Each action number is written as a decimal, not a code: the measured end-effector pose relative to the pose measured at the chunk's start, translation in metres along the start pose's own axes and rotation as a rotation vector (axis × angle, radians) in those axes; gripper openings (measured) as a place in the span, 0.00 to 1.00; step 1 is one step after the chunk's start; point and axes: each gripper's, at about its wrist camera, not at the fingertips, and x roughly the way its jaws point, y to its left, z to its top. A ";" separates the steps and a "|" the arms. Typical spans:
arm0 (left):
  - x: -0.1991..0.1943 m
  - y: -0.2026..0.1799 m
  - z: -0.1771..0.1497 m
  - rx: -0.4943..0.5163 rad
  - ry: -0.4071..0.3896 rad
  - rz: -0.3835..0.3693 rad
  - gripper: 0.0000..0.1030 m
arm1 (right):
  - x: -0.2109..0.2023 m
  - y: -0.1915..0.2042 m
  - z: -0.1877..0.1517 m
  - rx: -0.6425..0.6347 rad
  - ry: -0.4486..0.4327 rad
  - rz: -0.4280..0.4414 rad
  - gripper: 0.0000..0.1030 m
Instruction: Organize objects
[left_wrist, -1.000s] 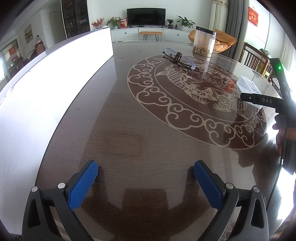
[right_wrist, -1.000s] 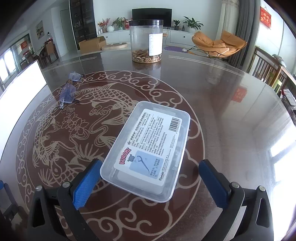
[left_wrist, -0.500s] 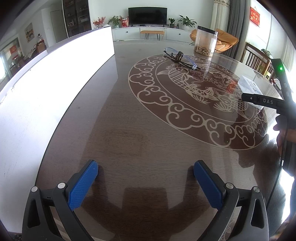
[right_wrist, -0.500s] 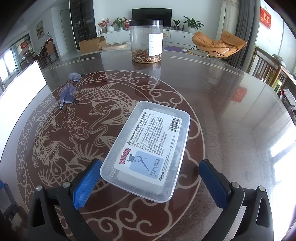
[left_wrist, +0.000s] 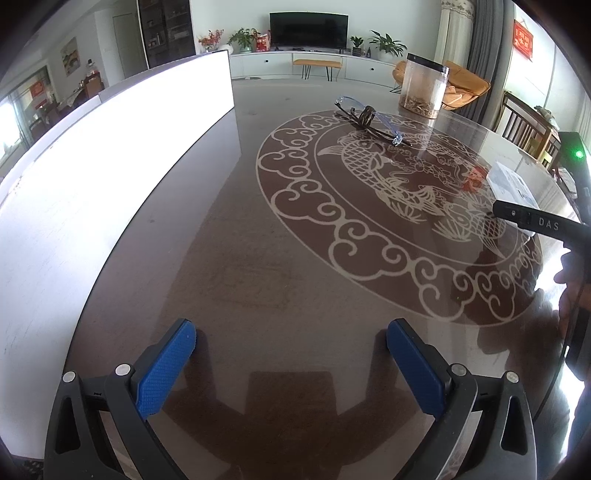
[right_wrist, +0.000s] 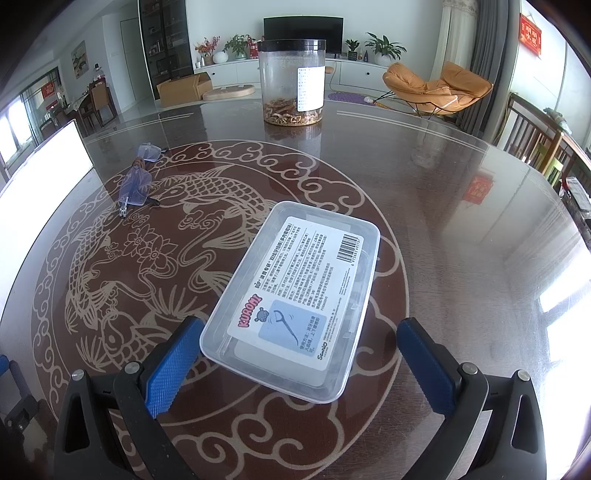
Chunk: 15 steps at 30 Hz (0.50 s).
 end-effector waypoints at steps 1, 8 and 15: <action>0.001 -0.001 0.001 -0.001 0.000 0.001 1.00 | 0.000 0.000 0.000 0.000 0.000 0.000 1.00; 0.003 -0.002 0.004 -0.005 0.001 0.003 1.00 | 0.000 0.000 0.000 0.000 0.000 0.000 1.00; 0.003 -0.003 0.004 -0.007 -0.001 0.003 1.00 | 0.000 0.000 0.000 0.000 0.000 0.000 1.00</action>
